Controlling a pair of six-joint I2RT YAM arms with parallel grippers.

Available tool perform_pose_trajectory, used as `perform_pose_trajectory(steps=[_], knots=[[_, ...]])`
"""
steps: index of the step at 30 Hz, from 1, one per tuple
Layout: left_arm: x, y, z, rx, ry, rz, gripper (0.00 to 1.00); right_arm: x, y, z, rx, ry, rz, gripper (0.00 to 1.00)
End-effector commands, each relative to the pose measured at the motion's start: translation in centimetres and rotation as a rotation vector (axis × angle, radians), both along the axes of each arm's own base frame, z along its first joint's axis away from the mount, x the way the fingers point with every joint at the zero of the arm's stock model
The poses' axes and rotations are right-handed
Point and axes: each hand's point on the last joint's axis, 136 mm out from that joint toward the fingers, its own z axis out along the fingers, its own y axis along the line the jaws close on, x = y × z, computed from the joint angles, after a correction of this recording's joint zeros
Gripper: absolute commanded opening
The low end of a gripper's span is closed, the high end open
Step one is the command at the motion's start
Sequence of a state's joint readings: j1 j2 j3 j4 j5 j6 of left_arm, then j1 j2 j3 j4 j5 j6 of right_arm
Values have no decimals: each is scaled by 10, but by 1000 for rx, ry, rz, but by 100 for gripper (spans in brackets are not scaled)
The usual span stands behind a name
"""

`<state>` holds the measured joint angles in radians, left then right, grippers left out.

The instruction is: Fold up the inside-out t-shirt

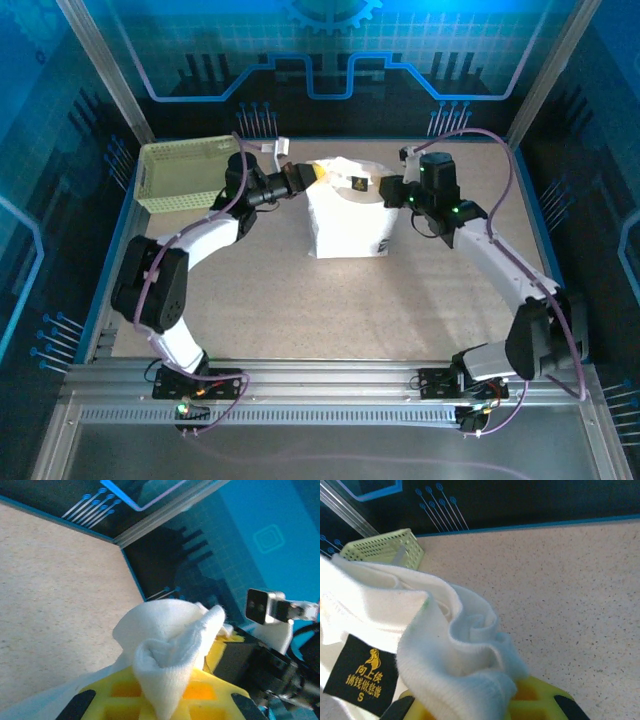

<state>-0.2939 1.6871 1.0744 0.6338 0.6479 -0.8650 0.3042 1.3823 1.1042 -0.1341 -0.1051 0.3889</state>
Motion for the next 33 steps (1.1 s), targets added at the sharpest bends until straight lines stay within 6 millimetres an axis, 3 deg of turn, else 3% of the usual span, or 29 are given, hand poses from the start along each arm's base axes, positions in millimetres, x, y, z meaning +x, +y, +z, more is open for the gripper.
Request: perform_pose_trajectory(steps=[1, 5, 9, 13, 16, 21, 26, 33], knots=[[-22, -2, 19, 17, -61, 8, 0, -19, -8, 6, -17, -5, -25, 0], [-55, -7, 25, 81, -71, 13, 0, -49, -16, 22, -10, -7, -28, 0], [-91, -18, 29, 85, -60, -7, 0, -86, -19, 26, -22, 44, -39, 0], [-123, -31, 24, 89, -11, -17, 0, -119, -24, 12, -58, 144, -75, 0], [-123, -27, 2, 95, 84, 32, 0, -128, -26, -11, -61, 250, -108, 0], [-89, -12, -65, 271, 257, 158, 0, -99, -20, -48, -132, 329, -132, 0], [-39, 7, -130, 346, 424, 229, 0, -42, -7, -88, -173, 389, -123, 0], [22, 18, -184, 415, 507, 242, 0, 28, 13, -132, -201, 431, -50, 0]])
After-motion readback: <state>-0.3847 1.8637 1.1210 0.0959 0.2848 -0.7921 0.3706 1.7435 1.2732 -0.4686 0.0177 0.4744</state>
